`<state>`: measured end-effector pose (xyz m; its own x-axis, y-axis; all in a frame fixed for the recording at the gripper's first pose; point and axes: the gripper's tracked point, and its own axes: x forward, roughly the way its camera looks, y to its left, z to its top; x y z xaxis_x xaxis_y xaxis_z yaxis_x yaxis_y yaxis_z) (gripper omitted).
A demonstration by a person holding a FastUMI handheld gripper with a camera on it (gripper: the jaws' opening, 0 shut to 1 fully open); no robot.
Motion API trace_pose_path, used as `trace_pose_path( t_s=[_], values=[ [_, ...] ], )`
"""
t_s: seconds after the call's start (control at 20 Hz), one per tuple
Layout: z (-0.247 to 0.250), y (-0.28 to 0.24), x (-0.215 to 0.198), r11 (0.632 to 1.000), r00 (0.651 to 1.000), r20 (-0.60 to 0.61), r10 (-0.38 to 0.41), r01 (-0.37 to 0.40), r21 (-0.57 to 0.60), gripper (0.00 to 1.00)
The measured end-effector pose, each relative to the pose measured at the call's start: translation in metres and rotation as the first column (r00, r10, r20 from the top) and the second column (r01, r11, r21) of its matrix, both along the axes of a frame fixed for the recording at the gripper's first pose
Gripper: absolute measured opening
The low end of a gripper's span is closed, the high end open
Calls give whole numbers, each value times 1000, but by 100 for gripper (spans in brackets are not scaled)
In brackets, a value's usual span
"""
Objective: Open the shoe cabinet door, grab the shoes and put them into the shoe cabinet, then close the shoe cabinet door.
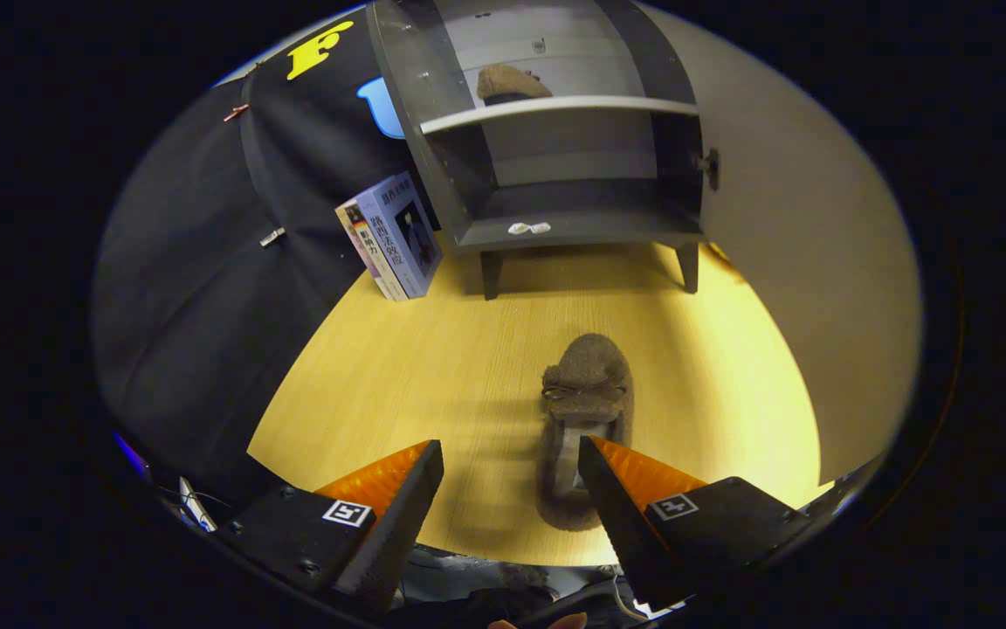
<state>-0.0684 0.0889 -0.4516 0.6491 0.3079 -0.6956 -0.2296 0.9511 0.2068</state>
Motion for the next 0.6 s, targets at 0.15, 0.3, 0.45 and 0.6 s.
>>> trace_pose_path(
  t_s=[0.15,0.3,0.45,0.6],
  values=[
    [-41,-3,17,999,999,-37,-25,25,-23,99],
    [-69,1,35,998,998,-35,-58,57,-28,99],
    [-93,2,63,993,995,34,-93,95,-71,83],
    [-101,-4,91,978,978,112,-176,186,-91,63]
  ],
)
